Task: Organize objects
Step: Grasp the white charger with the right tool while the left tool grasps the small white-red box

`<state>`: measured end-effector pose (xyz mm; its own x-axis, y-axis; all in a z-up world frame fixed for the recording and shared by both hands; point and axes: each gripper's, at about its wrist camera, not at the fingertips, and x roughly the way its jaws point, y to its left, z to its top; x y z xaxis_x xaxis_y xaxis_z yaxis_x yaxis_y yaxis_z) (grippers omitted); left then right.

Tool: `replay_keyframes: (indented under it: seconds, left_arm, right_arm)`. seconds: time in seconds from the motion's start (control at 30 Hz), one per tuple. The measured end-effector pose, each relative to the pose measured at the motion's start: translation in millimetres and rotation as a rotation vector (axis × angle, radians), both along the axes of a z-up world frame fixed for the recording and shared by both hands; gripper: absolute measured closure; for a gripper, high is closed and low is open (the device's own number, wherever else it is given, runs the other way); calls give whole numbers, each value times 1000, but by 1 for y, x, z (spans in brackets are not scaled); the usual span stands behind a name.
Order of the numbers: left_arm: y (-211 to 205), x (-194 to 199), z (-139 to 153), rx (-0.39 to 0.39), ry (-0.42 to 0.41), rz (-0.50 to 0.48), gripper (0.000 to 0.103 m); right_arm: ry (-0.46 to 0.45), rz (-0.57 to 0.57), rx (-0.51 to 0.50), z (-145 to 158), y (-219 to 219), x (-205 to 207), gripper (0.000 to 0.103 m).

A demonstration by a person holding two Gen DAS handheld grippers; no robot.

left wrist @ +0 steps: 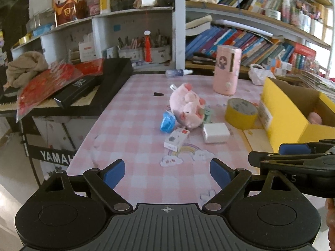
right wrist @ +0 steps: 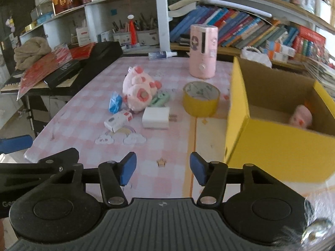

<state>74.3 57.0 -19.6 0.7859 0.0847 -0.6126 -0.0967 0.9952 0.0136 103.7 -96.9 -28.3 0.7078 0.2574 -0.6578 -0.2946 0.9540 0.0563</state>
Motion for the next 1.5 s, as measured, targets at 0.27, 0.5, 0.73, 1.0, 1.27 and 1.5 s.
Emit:
replay_keyframes:
  seconds: [0.27,0.5,0.73,1.0,1.27,1.5]
  left_arm:
    - [5,36,-2,2,19,26,13]
    - [10,60,-9,20,65,31,13]
    - [18,76,-17,26,105,60,13]
    - [20,89,-26,29,147,58,13]
    - [16,108,-34,17,178,24,18]
    - [3,139,-47,23,213,-24,43]
  right_arm:
    - [7,33,-2,-2,9,50,48]
    - [21,40,2,-6,19,87,47]
    - [63,42,-4,-19,31,118,33]
    - [166,58,-56,-47,46,151,30]
    - [207,106,-67,-62,49,167,36]
    - [84,120,-14,-36,33,164,36]
